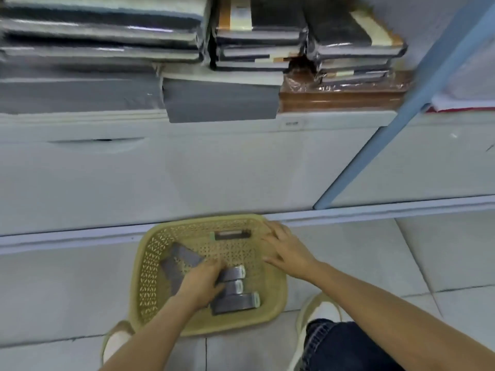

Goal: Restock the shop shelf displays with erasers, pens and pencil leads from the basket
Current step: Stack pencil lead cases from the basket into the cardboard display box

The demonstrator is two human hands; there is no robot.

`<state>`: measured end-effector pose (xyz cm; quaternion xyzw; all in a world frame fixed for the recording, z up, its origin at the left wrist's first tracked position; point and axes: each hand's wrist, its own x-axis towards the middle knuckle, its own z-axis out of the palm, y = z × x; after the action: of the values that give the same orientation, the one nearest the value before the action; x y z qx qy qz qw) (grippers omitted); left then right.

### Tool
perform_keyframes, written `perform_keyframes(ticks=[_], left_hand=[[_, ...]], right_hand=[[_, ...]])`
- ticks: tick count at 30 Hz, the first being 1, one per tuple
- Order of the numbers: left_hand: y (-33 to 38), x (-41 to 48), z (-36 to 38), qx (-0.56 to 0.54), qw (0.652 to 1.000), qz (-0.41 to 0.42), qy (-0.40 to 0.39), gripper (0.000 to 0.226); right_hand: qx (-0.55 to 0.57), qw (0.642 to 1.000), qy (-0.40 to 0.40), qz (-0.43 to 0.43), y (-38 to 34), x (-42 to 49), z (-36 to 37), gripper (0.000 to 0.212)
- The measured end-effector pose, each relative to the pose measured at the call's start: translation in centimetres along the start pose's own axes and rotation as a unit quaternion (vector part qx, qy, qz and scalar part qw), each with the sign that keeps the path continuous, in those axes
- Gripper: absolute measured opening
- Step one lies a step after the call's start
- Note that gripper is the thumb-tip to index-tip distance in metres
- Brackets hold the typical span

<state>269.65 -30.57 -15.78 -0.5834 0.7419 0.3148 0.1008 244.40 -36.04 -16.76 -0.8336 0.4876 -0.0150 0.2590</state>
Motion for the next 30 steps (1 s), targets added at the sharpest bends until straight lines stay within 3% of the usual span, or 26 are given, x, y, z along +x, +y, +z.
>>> perform_keyframes(ticks=[3, 7, 11, 13, 15, 18, 21, 26, 30], left_hand=[[-1.2, 0.9, 2.8, 0.021, 1.000, -0.001, -0.013, 0.064], [-1.3, 1.8, 4.4, 0.086, 0.996, -0.028, 0.005, 0.066], [-1.8, 2.4, 4.9, 0.009, 0.999, -0.042, -0.017, 0.047], [-1.9, 2.4, 5.1, 0.002, 0.999, -0.028, -0.020, 0.034], [-1.9, 2.2, 5.3, -0.015, 0.999, -0.029, -0.017, 0.029], [-2.1, 2.1, 5.1, -0.047, 0.996, -0.063, -0.037, 0.024], [-2.7, 2.0, 4.8, -0.040, 0.994, -0.086, -0.057, 0.019], [-3.5, 1.3, 4.7, -0.077, 0.994, -0.054, -0.057, 0.022], [-4.3, 0.8, 4.2, -0.198, 0.979, -0.044, -0.004, 0.026]], right_hand=[[0.044, 0.999, 0.026, -0.010, 0.7, -0.8, 2.0, 0.059], [0.031, 0.997, 0.069, -0.020, 0.6, -0.8, 2.7, 0.050], [-0.025, 0.994, 0.109, -0.001, -0.1, -0.1, 2.2, 0.044], [-0.022, 0.992, 0.123, -0.031, -0.9, 0.4, 1.7, 0.039], [0.025, 0.994, 0.066, -0.082, -2.0, 0.9, 1.4, 0.030], [0.072, 0.985, -0.145, -0.066, -4.0, 0.8, 2.5, 0.019], [-0.033, 0.953, -0.301, -0.011, -5.2, 0.5, 4.5, 0.042], [-0.009, 0.942, -0.333, 0.026, -5.8, 0.9, 6.1, 0.036], [0.072, 0.951, -0.300, 0.032, -5.1, 2.4, 4.6, 0.023]])
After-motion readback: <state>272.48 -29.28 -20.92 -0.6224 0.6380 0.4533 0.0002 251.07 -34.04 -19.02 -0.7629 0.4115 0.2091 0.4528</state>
